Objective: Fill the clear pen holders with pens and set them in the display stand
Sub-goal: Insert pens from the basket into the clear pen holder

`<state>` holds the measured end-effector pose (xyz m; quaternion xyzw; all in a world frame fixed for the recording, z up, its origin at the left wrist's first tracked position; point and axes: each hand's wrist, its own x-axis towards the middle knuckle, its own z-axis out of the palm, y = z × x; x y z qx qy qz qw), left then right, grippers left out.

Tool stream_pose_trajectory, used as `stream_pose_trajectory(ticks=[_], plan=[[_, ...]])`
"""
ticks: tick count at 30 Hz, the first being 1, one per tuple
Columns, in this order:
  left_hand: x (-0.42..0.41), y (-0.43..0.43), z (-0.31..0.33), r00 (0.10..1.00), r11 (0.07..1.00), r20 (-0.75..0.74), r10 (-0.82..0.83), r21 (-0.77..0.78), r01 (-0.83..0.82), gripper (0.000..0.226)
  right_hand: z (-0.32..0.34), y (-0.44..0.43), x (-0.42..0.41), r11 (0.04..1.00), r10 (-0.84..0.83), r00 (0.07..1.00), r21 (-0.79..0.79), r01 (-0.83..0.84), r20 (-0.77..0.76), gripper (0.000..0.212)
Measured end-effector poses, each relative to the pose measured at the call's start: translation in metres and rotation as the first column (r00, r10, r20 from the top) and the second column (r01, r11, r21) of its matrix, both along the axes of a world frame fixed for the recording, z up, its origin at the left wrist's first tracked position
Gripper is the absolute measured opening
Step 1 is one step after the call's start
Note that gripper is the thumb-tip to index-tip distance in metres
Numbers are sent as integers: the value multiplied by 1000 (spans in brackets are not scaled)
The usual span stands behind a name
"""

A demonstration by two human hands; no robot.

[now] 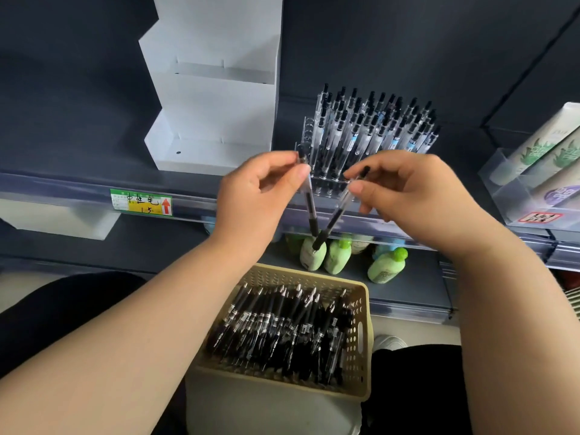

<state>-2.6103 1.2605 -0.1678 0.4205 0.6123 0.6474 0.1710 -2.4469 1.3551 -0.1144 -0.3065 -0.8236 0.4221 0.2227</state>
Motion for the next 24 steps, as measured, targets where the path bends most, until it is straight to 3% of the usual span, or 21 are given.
stream_pose_trajectory(ticks=[11, 15, 20, 24], plan=[[-3, 6, 4, 997, 997, 70, 45, 60, -49, 16, 2, 0, 2, 997, -58, 997, 45, 60, -48, 10], [-12, 14, 19, 991, 991, 99, 85, 96, -94, 21, 10, 3, 3, 988, -113, 969, 81, 134, -222, 13], [-37, 34, 50, 973, 964, 174, 148, 192, -181, 13, 34, 7, -5, 918, -207, 813, 179, 354, -544, 11], [-49, 50, 65, 983, 965, 115, 145, 203, -166, 13, 55, 19, -28, 852, -241, 767, 249, 461, -594, 12]])
